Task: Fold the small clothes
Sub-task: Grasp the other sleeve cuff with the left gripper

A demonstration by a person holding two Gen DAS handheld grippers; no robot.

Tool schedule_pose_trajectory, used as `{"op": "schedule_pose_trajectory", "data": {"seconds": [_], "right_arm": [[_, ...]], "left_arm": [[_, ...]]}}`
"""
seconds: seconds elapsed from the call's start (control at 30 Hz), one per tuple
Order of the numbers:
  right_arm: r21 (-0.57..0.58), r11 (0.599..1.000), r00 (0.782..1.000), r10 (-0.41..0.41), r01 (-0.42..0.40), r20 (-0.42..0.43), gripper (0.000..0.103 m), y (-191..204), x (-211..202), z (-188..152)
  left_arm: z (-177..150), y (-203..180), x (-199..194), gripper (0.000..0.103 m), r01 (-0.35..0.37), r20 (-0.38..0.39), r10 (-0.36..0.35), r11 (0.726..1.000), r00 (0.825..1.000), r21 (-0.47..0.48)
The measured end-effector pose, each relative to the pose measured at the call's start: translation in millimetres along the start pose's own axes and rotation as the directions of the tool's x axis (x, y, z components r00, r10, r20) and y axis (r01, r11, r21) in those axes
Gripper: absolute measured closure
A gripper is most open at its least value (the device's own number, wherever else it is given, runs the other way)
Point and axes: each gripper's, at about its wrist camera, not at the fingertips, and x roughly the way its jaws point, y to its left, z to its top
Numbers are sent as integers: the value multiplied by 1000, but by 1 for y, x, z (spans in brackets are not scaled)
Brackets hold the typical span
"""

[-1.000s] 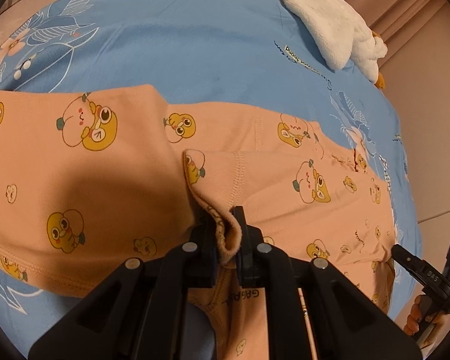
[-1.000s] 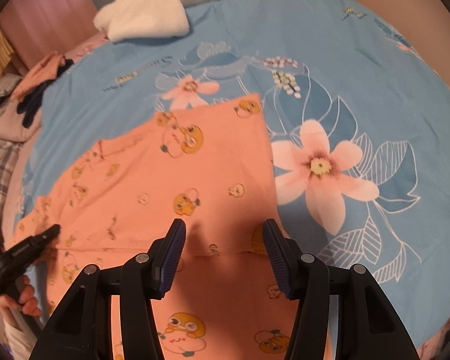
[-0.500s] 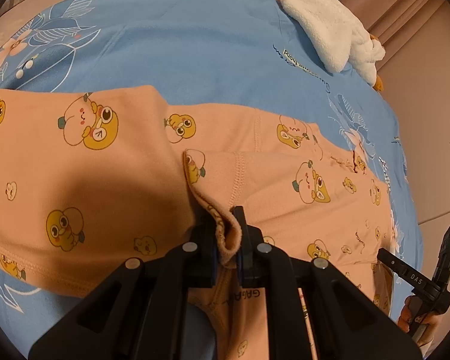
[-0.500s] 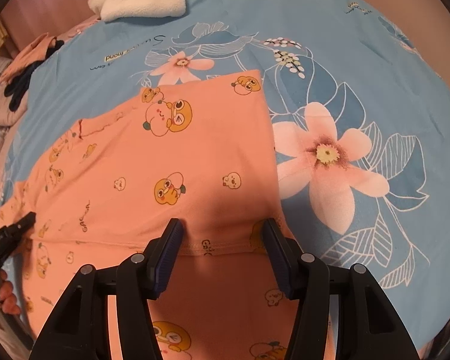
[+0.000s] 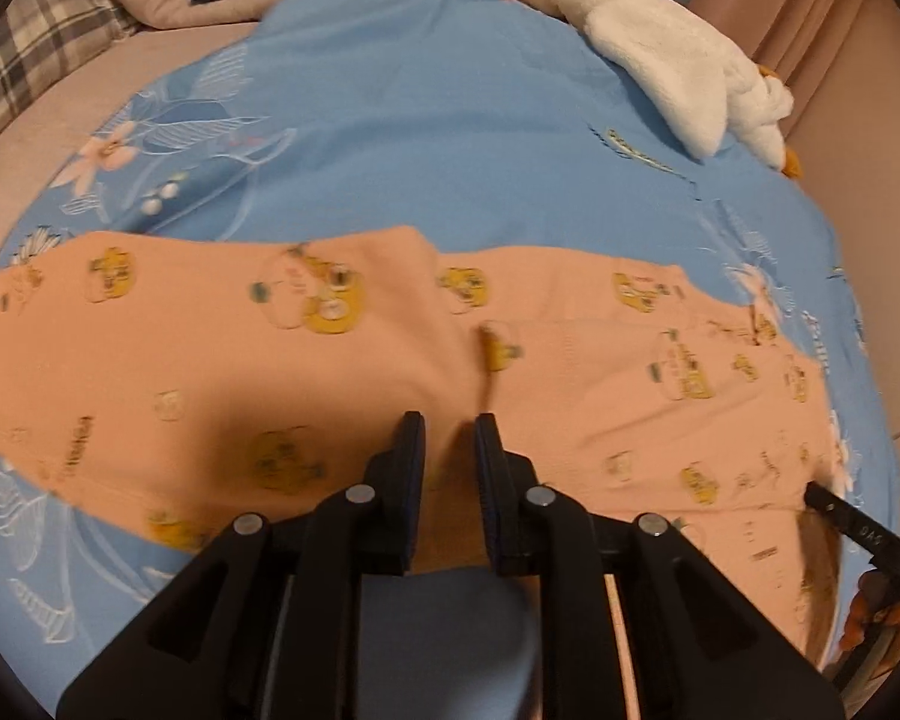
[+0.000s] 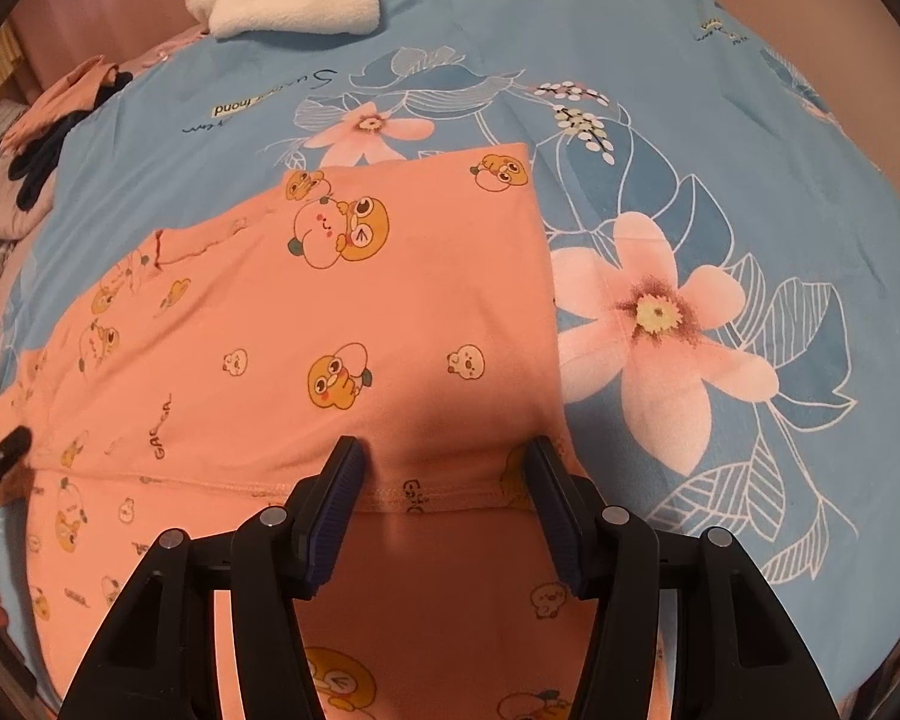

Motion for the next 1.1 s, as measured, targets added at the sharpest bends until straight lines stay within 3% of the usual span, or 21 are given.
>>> {"op": "schedule_pose_trajectory", "data": {"seconds": [0.17,0.23,0.3,0.37,0.47,0.5,0.53,0.6,0.7,0.9,1.1], "right_arm": [[1,1000,1000,0,0,3,47,1,0,0],[5,1000,1000,6,-6,9,46,0,-2,-1],[27,999,1000,29,-29,9,46,-2,-10,-3],[53,995,996,83,-84,15,46,-5,-21,-4],[47,987,987,150,-153,57,46,-5,-47,-7],[38,987,985,156,-159,78,39,-4,-58,-9],[29,985,980,164,-168,112,28,-4,-72,-11],[21,981,968,185,-191,170,18,-3,-92,-15],[3,971,946,231,-238,228,9,-1,-112,-20],[-27,969,935,246,-247,255,8,12,-118,-33],[-29,974,956,225,-224,190,8,17,-109,-51]], "left_arm": [[0,21,-13,86,1,2,-1,996,1000,-90],[0,23,-26,72,-11,12,12,993,1000,-114],[-4,24,-42,42,-17,37,22,990,999,-140],[-8,29,-65,38,3,96,14,985,995,-173],[-10,42,-92,24,21,124,7,975,992,-220],[-11,47,-99,19,19,133,12,972,991,-234],[-13,51,-105,18,18,145,18,969,989,-246],[-17,66,-119,14,12,184,41,959,982,-282],[-26,91,-128,12,-6,209,86,934,974,-358],[-49,156,-125,15,-10,188,134,837,973,-547],[-56,192,-115,28,34,202,122,774,972,-632]]}}
